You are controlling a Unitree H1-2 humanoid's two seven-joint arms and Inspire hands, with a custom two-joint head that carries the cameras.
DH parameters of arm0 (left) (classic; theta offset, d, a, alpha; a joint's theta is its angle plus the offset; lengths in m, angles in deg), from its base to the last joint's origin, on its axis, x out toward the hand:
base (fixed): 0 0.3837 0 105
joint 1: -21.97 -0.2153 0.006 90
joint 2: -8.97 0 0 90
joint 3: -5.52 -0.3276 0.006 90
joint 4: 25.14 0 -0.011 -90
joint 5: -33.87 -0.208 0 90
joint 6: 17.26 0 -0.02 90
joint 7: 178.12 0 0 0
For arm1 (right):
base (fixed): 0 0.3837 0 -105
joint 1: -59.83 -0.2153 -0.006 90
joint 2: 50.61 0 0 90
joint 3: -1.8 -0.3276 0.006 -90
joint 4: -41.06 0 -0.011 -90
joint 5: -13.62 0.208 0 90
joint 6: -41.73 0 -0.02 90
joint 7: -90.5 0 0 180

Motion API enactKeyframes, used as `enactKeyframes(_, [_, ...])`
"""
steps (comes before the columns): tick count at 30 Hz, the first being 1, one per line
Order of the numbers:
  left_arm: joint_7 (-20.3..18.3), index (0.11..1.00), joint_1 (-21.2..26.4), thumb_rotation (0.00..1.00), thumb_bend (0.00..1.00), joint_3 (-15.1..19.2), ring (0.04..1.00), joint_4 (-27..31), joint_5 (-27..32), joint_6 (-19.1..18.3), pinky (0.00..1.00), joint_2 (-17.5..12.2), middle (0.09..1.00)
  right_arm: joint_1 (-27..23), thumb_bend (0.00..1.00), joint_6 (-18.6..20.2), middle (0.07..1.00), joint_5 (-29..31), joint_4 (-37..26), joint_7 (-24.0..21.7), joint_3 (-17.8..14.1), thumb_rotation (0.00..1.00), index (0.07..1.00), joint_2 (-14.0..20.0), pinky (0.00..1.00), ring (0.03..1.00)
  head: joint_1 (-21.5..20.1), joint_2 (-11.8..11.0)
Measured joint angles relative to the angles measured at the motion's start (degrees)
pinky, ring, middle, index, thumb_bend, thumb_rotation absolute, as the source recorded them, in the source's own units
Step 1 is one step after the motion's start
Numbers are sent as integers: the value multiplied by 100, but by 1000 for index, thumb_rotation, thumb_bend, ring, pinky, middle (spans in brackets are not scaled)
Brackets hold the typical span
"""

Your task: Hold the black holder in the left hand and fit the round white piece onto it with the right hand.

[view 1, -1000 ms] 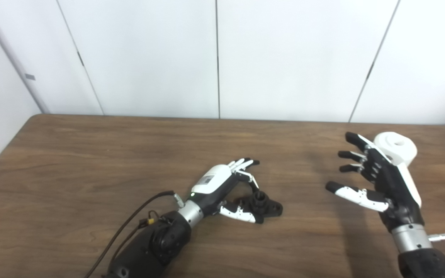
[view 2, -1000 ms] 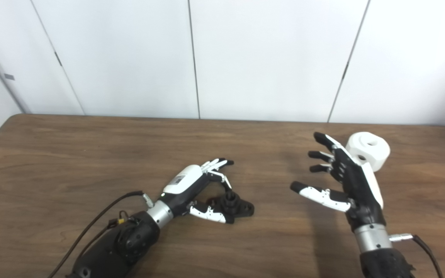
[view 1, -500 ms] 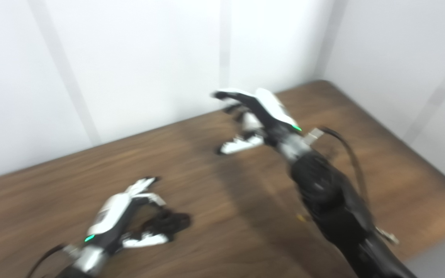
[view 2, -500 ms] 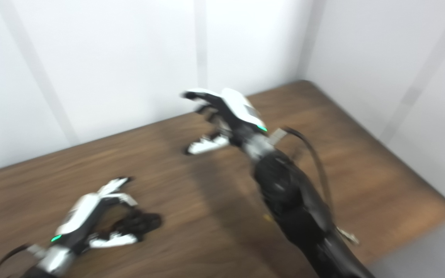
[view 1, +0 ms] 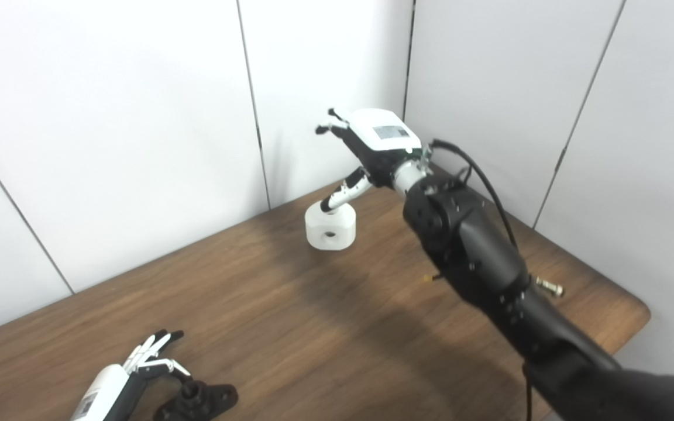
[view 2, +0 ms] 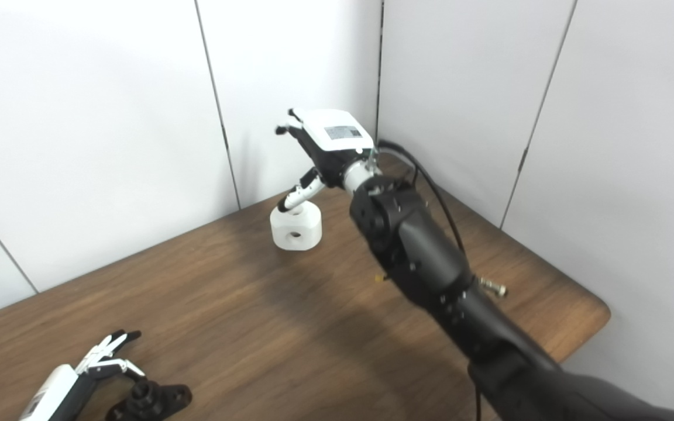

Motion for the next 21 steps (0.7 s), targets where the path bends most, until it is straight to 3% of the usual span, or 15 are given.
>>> enactKeyframes(6, [6, 482, 13, 53, 523, -32, 1000, -22, 43, 3, 1000, -16, 941, -503, 999, -2, 1000, -192, 306, -903, 59, 521, 907, 280, 868, 1000, 97, -53])
enactKeyframes(13, [6, 482, -3, 53, 523, -20, 1000, 9, 42, 3, 1000, -25, 938, -607, 1000, -2, 1000, -435, 652, -1941, 35, 461, 868, 150, 836, 1000, 158, -35])
enactKeyframes(18, [-18, 482, -8, 53, 523, -9, 1000, 17, 47, 3, 1000, -25, 939, -606, 1000, -2, 1000, -586, 787, -2050, -34, 455, 870, -134, 869, 1000, 316, -61])
enactKeyframes(21, [-48, 482, -10, 53, 523, 7, 1000, 19, 49, 1, 1000, -22, 941, -607, 994, -3, 1000, -695, 937, -2001, -315, 492, 891, -442, 812, 1000, 378, -44])
